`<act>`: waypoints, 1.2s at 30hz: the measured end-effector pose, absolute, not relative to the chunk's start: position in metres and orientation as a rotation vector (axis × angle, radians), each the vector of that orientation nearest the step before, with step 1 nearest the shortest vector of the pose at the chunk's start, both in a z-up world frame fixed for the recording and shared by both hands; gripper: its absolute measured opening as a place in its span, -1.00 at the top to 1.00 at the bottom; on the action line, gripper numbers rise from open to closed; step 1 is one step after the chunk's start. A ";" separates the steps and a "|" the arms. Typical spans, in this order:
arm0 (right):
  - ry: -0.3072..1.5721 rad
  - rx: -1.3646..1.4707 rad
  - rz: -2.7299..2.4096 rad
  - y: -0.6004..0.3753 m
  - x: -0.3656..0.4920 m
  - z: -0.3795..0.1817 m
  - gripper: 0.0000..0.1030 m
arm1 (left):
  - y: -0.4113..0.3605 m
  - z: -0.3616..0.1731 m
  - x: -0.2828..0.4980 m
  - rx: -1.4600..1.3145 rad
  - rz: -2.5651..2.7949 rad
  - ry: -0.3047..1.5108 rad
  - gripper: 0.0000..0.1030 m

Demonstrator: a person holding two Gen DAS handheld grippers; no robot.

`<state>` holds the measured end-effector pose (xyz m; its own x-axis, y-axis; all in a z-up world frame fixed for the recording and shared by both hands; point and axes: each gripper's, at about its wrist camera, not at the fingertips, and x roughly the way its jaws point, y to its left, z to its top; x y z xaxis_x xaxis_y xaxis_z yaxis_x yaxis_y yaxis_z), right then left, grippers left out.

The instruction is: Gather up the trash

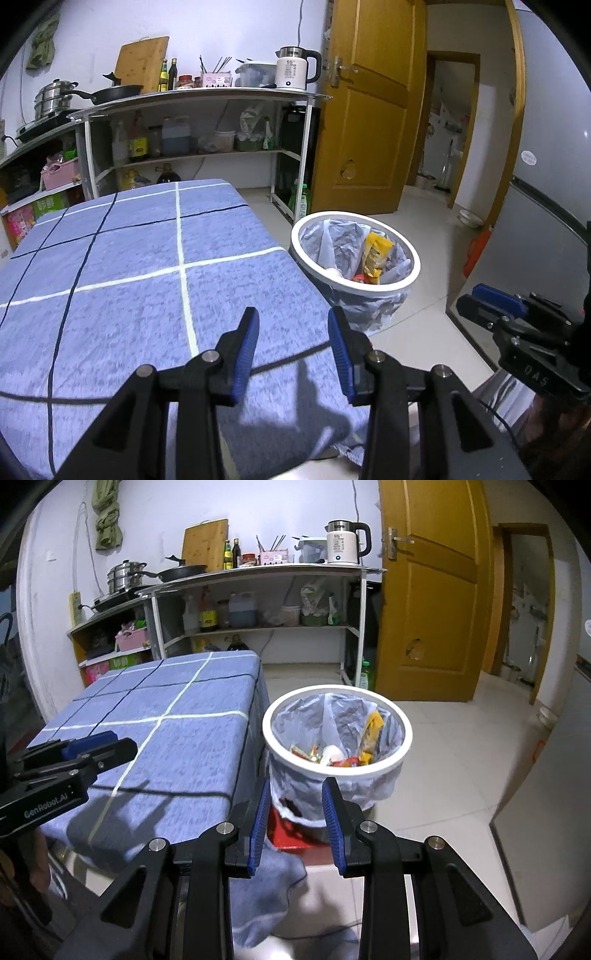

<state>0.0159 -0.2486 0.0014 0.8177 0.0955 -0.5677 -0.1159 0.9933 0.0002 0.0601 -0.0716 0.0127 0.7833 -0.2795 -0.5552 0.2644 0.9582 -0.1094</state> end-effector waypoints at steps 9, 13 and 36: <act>0.609 -0.039 0.125 -0.245 0.006 0.000 0.42 | -0.081 0.014 0.042 -0.001 -0.301 0.585 0.21; 0.603 -0.037 0.124 -0.247 0.005 0.002 0.42 | -0.083 0.014 0.041 -0.002 -0.302 0.584 0.22; 0.610 -0.040 0.127 -0.245 0.005 0.003 0.42 | -0.082 0.013 0.042 -0.005 -0.315 0.598 0.21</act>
<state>0.0054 -0.2446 0.0028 0.8119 0.1066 -0.5739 -0.1305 0.9914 -0.0004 0.0415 -0.0821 0.0130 0.7800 -0.2930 -0.5529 0.2900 0.9523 -0.0956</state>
